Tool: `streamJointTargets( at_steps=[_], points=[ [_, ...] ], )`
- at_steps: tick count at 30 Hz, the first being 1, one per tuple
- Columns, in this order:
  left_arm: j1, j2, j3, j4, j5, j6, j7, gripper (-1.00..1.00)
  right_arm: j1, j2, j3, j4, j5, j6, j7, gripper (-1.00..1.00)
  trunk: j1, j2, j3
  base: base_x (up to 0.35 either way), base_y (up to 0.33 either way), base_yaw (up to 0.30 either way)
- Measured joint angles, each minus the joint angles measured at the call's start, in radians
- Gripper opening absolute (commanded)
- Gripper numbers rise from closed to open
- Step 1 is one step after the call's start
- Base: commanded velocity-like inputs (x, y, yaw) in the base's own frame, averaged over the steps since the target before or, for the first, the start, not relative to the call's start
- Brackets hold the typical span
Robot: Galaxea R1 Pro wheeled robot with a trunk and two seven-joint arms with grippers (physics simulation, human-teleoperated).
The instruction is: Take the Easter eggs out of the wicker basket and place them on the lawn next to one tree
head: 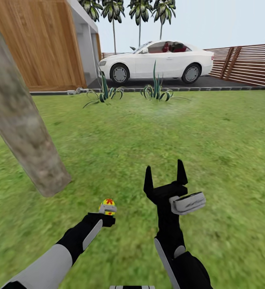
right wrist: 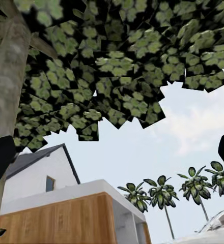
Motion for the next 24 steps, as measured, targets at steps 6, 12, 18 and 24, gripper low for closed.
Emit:
streamJointTargets(
  at_steps=[6,12,18,24],
  points=[
    [0.001,0.0,0.0,-0.001,0.001,0.0,0.0,1.0,0.001,0.0,-0.003,-0.002,0.0,0.0,0.0,1.0,-0.003,0.001,0.023,-0.027,0.0,0.0],
    [0.001,0.0,0.0,-0.002,0.002,0.0,0.0,1.0,0.001,0.0,-0.004,-0.003,-0.001,0.0,0.0,1.0,-0.005,0.003,0.046,-0.148,0.0,0.0],
    [0.001,0.0,0.0,-0.001,0.002,0.0,0.0,1.0,0.001,0.0,-0.004,-0.002,-0.001,0.0,0.0,1.0,-0.008,0.004,0.07,-0.108,0.0,0.0],
    [0.002,0.0,0.0,0.004,0.004,0.0,0.0,1.0,0.001,-0.001,-0.006,0.0,-0.001,0.0,0.0,1.0,-0.011,0.006,0.093,-0.019,0.0,0.0]
  ],
)
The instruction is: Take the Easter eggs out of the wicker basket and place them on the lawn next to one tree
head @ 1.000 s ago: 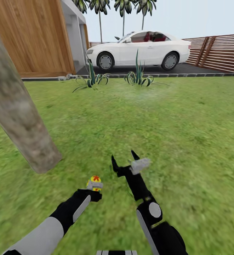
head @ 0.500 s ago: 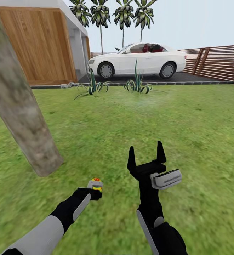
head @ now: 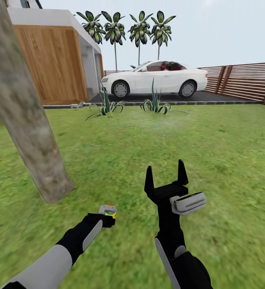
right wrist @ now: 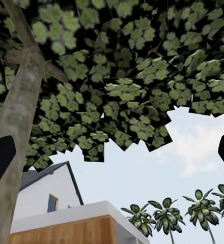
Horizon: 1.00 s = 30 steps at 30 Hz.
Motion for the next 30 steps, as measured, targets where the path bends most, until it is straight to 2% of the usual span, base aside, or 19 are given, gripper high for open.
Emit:
streamJointTargets(
  at_steps=[7,11,16,17,20,30],
  points=[
    [0.005,0.006,0.001,0.01,0.0,0.001,0.0,1.0,0.0,-0.003,-0.003,0.006,0.001,0.0,0.0,1.0,-0.003,0.002,0.027,-0.003,0.0,0.0],
    [0.011,0.014,0.002,0.077,0.004,0.0,-0.004,1.0,0.001,-0.005,-0.005,0.015,0.001,0.0,0.0,1.0,-0.005,0.003,0.043,0.0,0.0,0.0],
    [0.014,0.02,0.004,0.172,0.06,-0.007,-0.008,1.0,0.001,-0.005,-0.006,0.034,0.001,0.0,-0.001,1.0,-0.007,0.004,0.062,0.0,0.0,0.0],
    [0.014,0.023,0.004,0.201,0.082,-0.01,-0.009,1.0,0.002,-0.005,-0.006,0.043,0.001,0.0,-0.002,1.0,-0.008,0.004,0.066,0.0,0.0,0.0],
    [0.015,0.03,0.002,0.257,0.108,-0.016,-0.009,1.0,0.002,-0.009,-0.007,0.07,0.001,0.0,-0.003,1.0,-0.009,0.005,0.077,0.0,0.0,0.0],
    [0.03,0.033,0.003,0.346,0.125,-0.02,-0.008,1.0,0.002,-0.021,-0.008,0.193,0.0,0.0,-0.002,1.0,-0.013,0.007,0.116,0.0,0.0,0.0]
  ],
)
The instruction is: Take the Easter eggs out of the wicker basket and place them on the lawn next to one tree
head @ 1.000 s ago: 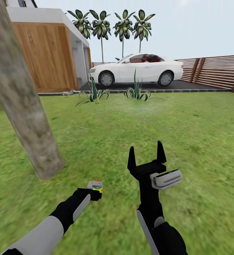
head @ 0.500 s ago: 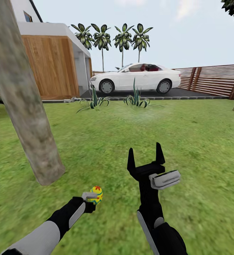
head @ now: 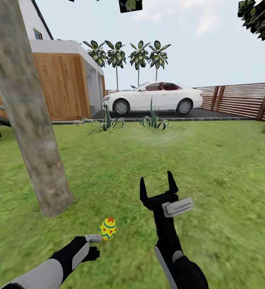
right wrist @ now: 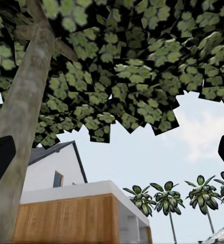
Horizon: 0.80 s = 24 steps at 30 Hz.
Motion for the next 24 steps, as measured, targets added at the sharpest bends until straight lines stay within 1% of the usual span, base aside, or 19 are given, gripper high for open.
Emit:
streamJointTargets(
  at_steps=[6,10,14,15,16,18,19,21,22,23,24],
  points=[
    [0.046,0.0,0.0,0.01,0.001,-0.001,0.001,1.0,0.0,-0.002,-0.001,0.121,0.001,0.0,-0.005,1.0,-0.003,0.001,0.023,0.0,0.0,0.0],
    [0.056,0.0,0.0,0.011,0.0,-0.002,0.001,1.0,0.005,-0.006,-0.002,0.146,0.001,0.0,-0.007,1.0,-0.005,0.002,0.039,0.0,0.0,0.0],
    [0.067,0.0,0.0,0.012,-0.001,-0.006,0.002,1.0,0.029,-0.015,-0.008,0.159,0.0,0.0,-0.008,1.0,-0.006,0.003,0.054,0.0,0.0,0.0],
    [0.068,0.0,0.0,0.012,-0.001,-0.01,0.002,1.0,0.031,-0.016,-0.014,0.16,0.0,0.0,-0.008,1.0,-0.007,0.004,0.058,0.0,0.0,0.0],
    [0.072,0.0,0.0,0.012,-0.001,-0.02,0.003,1.0,0.036,-0.017,-0.036,0.162,-0.002,0.0,-0.008,1.0,-0.008,0.005,0.062,0.0,0.0,0.0],
    [0.075,0.0,0.0,0.012,-0.001,-0.03,0.005,1.0,0.04,-0.018,-0.063,0.166,-0.001,0.0,-0.008,1.0,-0.015,0.019,0.068,0.0,0.0,0.0],
    [0.078,0.0,0.0,0.012,-0.001,-0.036,0.006,1.0,0.047,-0.019,-0.089,0.172,-0.002,0.0,-0.008,1.0,-0.019,0.026,0.071,0.0,0.0,0.0],
    [0.081,0.0,0.0,0.012,-0.001,-0.041,0.008,1.0,0.053,-0.019,-0.113,0.183,0.0,0.0,-0.007,1.0,-0.027,0.04,0.078,0.0,0.0,0.0],
    [0.082,0.0,0.0,0.012,-0.001,-0.042,0.009,1.0,0.056,-0.019,-0.123,0.192,0.0,0.0,-0.007,1.0,-0.031,0.047,0.081,0.0,0.0,0.0],
    [0.083,0.0,0.0,0.012,-0.001,-0.044,0.01,1.0,0.059,-0.019,-0.141,0.217,-0.001,0.0,-0.007,1.0,-0.031,0.047,0.081,0.0,0.0,0.0],
    [0.083,0.0,0.0,0.012,-0.001,-0.045,0.01,1.0,0.06,-0.018,-0.15,0.235,0.0,0.0,-0.007,1.0,-0.031,0.047,0.081,0.0,0.0,0.0]
  ],
)
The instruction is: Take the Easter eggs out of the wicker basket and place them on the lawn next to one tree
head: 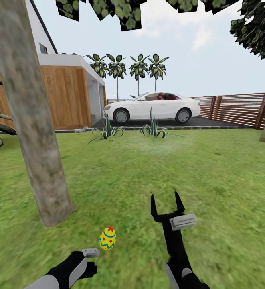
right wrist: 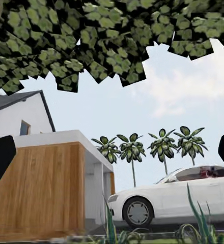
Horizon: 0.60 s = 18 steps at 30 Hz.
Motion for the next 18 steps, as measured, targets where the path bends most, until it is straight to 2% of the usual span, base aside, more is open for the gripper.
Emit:
streamJointTargets(
  at_steps=[2,4,10,18],
  points=[
    [0.001,0.0,0.0,0.0,0.0,-0.002,0.001,1.0,0.002,0.001,-0.025,0.09,0.0,0.0,-0.001,1.0,0.0,0.0,0.0,0.0,0.0,0.0],
    [0.002,0.0,0.0,0.0,0.0,-0.002,0.001,1.0,0.0,0.001,-0.034,0.163,0.0,0.0,-0.001,1.0,0.0,0.0,0.0,0.0,0.0,0.0],
    [0.004,0.0,0.0,0.0,0.0,-0.003,0.001,1.0,-0.011,0.002,-0.042,0.329,0.002,0.0,-0.01,1.0,0.0,0.0,0.0,0.0,0.0,0.0],
    [0.011,0.0,-0.001,0.0,0.001,-0.005,0.001,1.0,-0.018,0.004,-0.046,0.452,0.002,0.0,-0.047,1.0,0.0,0.0,0.0,0.0,0.0,0.0]
  ],
)
